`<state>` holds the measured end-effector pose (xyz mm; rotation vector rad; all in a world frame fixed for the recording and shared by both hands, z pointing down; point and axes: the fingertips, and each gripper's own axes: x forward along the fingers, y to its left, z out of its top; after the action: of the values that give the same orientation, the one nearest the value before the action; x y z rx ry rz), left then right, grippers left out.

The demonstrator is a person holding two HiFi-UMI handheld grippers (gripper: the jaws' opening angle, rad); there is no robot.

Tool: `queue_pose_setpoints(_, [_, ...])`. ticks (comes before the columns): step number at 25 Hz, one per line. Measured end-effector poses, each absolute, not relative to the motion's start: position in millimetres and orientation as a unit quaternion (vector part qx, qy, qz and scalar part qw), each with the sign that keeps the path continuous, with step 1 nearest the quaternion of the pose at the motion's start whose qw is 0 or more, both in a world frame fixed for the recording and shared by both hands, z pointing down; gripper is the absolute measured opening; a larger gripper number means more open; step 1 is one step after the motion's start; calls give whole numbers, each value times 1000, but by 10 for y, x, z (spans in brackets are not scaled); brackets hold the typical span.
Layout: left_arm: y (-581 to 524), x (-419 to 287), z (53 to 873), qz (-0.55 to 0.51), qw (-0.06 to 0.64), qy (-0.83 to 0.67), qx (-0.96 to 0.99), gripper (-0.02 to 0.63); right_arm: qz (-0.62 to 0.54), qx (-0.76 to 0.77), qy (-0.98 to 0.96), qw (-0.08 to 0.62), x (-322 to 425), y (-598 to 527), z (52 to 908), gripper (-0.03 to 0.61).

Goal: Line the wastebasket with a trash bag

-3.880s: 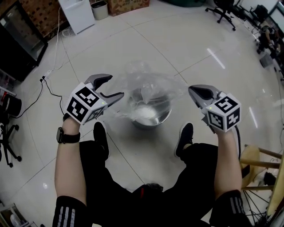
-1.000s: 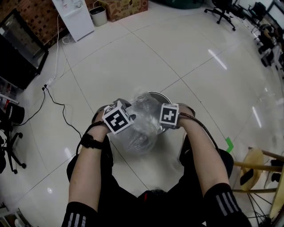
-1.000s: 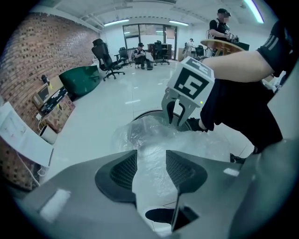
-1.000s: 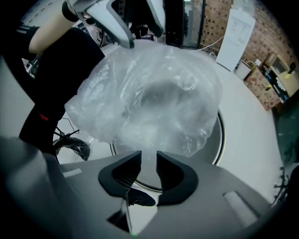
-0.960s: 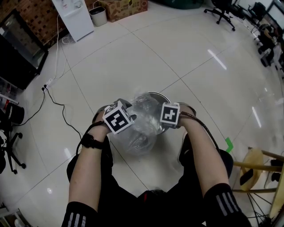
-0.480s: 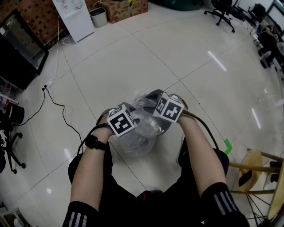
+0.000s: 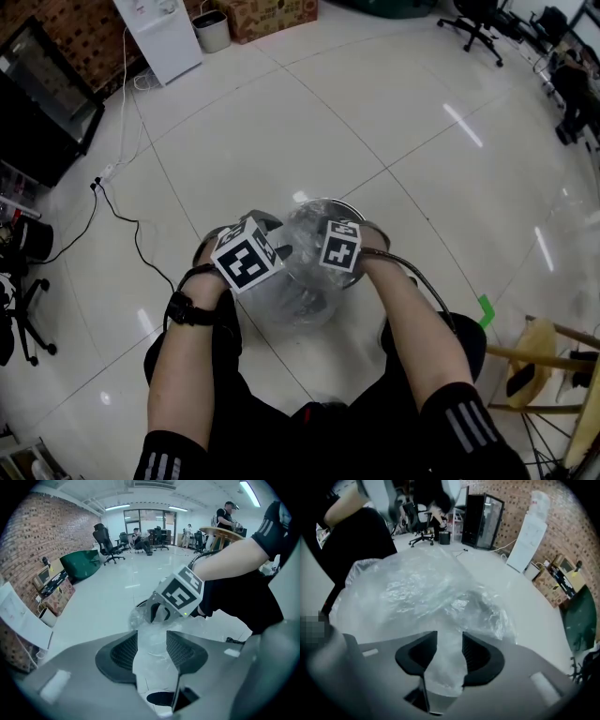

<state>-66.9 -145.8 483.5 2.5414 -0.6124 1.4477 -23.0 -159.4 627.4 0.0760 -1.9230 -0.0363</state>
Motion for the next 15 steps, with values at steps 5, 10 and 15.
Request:
queue_pose_setpoints(5, [-1526, -769, 4785, 484, 76, -214, 845, 187, -38, -5, -785, 618, -127, -1500, 6644, 176])
queue_pose_setpoints(10, [-1576, -765, 4733, 483, 75, -212, 847, 187, -32, -26, -769, 638, -117, -1464, 6934, 176])
queue_pose_setpoints(15, [-1638, -783, 4723, 483, 76, -214, 846, 187, -30, -39, -764, 644, -125, -1441, 7244, 176])
